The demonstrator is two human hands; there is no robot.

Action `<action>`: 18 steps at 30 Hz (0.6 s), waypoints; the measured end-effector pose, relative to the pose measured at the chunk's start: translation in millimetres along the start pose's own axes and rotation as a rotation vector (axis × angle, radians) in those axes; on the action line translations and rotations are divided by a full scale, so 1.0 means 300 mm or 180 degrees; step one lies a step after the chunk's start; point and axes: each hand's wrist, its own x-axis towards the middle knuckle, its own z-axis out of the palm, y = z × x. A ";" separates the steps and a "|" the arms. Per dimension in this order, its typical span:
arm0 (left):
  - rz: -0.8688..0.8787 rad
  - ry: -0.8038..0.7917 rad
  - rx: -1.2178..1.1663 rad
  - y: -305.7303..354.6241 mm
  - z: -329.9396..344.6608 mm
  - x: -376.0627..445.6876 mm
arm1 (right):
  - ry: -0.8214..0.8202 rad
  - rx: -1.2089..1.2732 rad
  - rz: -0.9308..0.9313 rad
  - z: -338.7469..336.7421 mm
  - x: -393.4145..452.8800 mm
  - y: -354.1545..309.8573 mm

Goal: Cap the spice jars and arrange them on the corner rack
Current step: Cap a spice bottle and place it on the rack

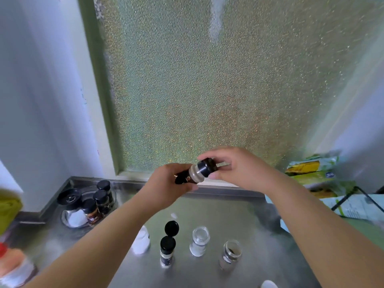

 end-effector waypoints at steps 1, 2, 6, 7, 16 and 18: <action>0.0024 0.0010 0.0034 0.002 -0.005 -0.006 | -0.0011 0.0001 0.0041 0.003 0.000 -0.010; 0.0062 0.0028 0.0107 0.003 -0.009 -0.012 | -0.0004 -0.0037 0.0086 0.007 0.002 -0.017; 0.0224 0.0160 0.0508 0.003 -0.025 -0.028 | -0.0020 -0.0211 0.0176 0.033 0.004 -0.046; 0.0266 0.0165 0.0577 0.002 -0.027 -0.032 | -0.0055 -0.0222 0.0224 0.045 0.004 -0.054; 0.0117 0.0351 0.0409 -0.005 -0.051 -0.056 | -0.0256 -0.0165 0.0284 0.051 0.003 -0.058; 0.0110 0.0392 0.0451 -0.002 -0.057 -0.061 | -0.0147 -0.0064 0.0217 0.056 0.000 -0.054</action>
